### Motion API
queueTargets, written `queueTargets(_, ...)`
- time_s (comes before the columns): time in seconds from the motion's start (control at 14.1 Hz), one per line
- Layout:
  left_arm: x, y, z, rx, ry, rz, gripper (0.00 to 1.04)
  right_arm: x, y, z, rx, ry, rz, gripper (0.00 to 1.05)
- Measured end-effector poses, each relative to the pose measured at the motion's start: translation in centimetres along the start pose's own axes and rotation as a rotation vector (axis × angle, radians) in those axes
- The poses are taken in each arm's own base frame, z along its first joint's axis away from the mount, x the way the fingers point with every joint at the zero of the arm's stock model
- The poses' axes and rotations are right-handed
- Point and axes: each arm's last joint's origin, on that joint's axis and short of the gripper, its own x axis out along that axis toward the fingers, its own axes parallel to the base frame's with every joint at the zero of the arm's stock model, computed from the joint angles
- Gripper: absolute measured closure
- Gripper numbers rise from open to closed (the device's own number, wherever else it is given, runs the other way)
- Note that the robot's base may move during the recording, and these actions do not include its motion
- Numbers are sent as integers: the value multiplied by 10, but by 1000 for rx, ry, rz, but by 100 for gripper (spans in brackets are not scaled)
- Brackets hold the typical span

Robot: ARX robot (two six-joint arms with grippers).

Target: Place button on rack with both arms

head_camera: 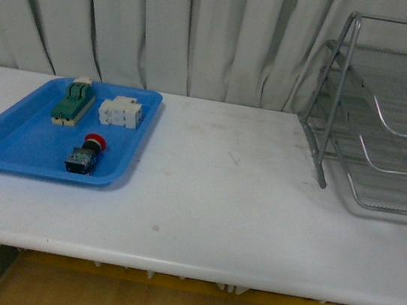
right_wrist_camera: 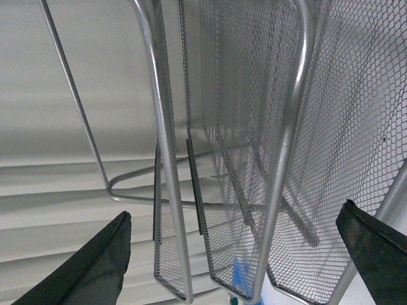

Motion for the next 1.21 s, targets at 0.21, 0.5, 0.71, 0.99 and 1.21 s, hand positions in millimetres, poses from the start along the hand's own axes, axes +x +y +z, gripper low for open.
queueTargets(0.21,0,0,0,0,0,0,7,12,-1,-5,-38,17,11,6)
queueTargets(0.5,0,0,0,0,0,0,7,20,-8,-12,-54,40,0,6)
queueTargets(0.71,0,0,0,0,0,0,7,20,-11,-13,-60,44,-5,6)
queueTargets(0.99,0,0,0,0,0,0,7,19,-19,-13,-63,50,-25,6)
queueTargets(1.21,0,0,0,0,0,0,7,21,-22,-13,-75,50,-28,6)
